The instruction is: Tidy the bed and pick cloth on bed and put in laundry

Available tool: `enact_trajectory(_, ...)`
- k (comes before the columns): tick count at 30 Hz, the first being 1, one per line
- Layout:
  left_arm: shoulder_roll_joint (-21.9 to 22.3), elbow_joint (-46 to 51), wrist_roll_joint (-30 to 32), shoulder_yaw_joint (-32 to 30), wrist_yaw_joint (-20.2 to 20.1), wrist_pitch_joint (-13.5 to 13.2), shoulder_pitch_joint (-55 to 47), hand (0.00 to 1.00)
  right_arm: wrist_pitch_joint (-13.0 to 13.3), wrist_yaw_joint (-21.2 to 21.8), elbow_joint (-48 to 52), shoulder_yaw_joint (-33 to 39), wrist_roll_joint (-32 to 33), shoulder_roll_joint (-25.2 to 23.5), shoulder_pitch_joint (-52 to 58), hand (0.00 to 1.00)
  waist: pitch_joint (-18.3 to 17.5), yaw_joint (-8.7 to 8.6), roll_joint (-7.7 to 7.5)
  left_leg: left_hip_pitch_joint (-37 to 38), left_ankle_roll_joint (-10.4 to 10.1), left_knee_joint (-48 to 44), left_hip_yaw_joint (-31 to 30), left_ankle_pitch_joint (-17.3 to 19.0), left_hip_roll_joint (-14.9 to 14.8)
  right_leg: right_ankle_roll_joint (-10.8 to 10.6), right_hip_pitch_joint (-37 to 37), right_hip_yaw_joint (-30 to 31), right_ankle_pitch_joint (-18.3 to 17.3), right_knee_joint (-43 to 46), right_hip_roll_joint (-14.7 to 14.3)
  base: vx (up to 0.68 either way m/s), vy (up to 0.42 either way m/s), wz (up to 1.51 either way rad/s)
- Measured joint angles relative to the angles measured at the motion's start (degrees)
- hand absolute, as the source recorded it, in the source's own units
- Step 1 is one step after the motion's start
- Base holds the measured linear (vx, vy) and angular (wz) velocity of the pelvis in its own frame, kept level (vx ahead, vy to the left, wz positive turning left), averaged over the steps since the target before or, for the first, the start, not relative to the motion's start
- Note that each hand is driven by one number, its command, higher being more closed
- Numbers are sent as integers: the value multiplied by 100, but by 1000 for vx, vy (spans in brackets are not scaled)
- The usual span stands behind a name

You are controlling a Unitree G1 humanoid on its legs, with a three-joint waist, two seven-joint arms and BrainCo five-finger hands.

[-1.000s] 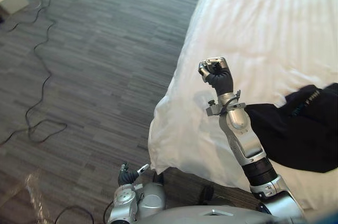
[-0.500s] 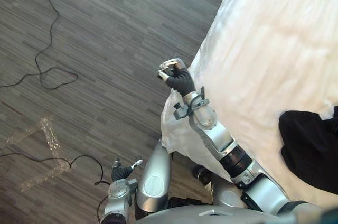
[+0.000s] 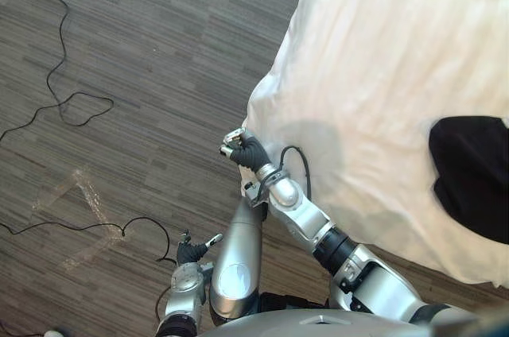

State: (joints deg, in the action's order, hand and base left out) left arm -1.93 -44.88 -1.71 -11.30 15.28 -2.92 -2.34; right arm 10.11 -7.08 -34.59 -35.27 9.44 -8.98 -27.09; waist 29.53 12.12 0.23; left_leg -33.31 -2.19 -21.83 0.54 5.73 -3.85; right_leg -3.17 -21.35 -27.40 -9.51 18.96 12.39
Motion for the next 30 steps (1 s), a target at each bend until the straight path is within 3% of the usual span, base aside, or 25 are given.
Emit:
enact_trajectory(7,176,-103,-222,-173,-3,-38,190,0,-193,-385,-1249,901,-250,2,-10,100,12,-12,28,-199,-70,814,47,-612,93,63,-639,7,75,157,156,-83,-10,4)
enact_trajectory(11,247,-85,-229,-296,-47,-55,191,0,-298,-596,-1664,1474,-121,6,28,100,9,-70,31,-104,-72,984,93,-753,93,96,-655,17,55,206,173,19,-42,1)
enact_trajectory(19,206,-88,-409,-592,-170,-44,345,0,-279,-737,-1287,3551,1028,359,921,100,-5,-362,8,237,-70,1012,457,-750,130,76,-486,247,72,293,289,-6,13,-9)
enact_trajectory(20,219,-84,-528,-669,-229,-47,435,0,-279,-781,-1177,4064,1224,443,1196,100,-23,-428,-24,363,-84,1011,513,-726,116,63,-358,273,92,256,280,-28,19,-12)
enact_trajectory(23,153,-98,-645,-729,-322,-22,540,0,-280,-823,-957,4633,1538,533,1847,100,-145,-566,-201,689,-48,1015,716,-586,24,35,-61,412,178,64,175,-28,20,-29)
enact_trajectory(30,103,-269,-568,-666,-472,150,499,0,-416,-631,-542,5019,1711,493,3252,100,-988,-838,-572,1369,-4,1070,1047,-399,-113,-9,590,621,271,-413,-20,70,10,-27)
